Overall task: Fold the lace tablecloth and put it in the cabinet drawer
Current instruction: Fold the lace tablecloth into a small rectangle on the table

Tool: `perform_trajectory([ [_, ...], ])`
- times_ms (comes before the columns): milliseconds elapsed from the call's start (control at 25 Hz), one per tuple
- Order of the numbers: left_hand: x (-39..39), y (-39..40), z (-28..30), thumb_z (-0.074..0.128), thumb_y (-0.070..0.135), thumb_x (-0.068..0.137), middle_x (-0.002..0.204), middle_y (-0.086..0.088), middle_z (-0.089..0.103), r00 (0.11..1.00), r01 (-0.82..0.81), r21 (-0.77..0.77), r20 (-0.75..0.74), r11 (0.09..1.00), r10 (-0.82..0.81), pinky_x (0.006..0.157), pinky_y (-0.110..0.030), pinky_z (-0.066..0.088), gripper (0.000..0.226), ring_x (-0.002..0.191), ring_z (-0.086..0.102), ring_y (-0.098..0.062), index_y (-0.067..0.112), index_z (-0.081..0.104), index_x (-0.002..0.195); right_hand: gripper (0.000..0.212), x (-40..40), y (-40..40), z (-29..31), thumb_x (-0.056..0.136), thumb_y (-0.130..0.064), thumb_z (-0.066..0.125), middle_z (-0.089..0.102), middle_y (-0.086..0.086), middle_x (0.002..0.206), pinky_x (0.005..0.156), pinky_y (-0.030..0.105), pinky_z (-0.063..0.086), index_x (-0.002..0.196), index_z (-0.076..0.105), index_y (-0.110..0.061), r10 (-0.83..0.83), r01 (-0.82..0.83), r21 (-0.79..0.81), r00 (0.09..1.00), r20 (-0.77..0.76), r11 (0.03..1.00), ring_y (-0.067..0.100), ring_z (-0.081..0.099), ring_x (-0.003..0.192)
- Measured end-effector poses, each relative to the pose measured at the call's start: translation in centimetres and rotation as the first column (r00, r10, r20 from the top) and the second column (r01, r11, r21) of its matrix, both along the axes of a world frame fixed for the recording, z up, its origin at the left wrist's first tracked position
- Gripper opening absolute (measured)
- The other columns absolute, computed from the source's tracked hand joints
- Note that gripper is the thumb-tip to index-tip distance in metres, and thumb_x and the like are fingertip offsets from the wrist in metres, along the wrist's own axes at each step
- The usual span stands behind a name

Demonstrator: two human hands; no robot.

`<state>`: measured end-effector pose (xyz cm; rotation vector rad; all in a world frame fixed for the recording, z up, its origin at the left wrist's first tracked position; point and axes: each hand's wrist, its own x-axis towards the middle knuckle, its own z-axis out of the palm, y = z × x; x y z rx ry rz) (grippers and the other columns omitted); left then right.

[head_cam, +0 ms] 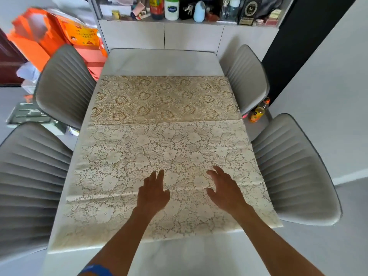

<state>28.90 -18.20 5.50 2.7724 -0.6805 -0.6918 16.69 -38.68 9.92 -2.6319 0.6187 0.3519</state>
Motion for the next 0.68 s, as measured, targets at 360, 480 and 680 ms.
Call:
perform_trajectory([
  [360,-14.2,-6.8,6.6,0.051,0.038,0.093,0.160,-0.009,0.020,0.984,-0.115,-0.079,0.128,0.990,0.125,0.109,-0.046,0.036,0.073,0.144,0.026,-0.030,0.021,0.014,0.154,0.054,-12.5,-6.6,7.7,0.095,-0.031,0.053,0.017,-0.004,0.164,0.113,0.039,0.033,0.146,0.036,-0.026,0.096,-0.108,0.067,0.981,0.169,0.992,0.023,0.030,0.143],
  [480,-20.3,-10.7,8.4,0.053,0.039,0.093,0.161,-0.009,0.017,0.981,-0.154,-0.064,0.108,0.986,0.160,0.111,-0.048,0.034,0.075,0.145,0.025,-0.031,0.022,0.013,0.154,0.054,-18.1,-10.1,9.3,0.096,-0.030,0.052,0.016,-0.004,0.164,0.114,0.039,0.032,0.147,0.035,-0.025,0.150,-0.165,0.076,0.975,0.166,0.983,0.023,0.029,0.144],
  [680,-23.0,-14.8,10.3,0.055,0.039,0.092,0.162,-0.010,0.016,0.953,-0.241,-0.141,0.152,0.960,0.261,0.113,-0.051,0.032,0.081,0.146,0.021,-0.032,0.023,0.007,0.155,0.055,-18.6,-15.0,11.6,0.096,-0.030,0.052,0.019,-0.004,0.162,0.111,0.042,0.036,0.147,0.033,-0.023,0.249,-0.266,0.064,0.947,0.201,0.962,0.023,0.032,0.142],
])
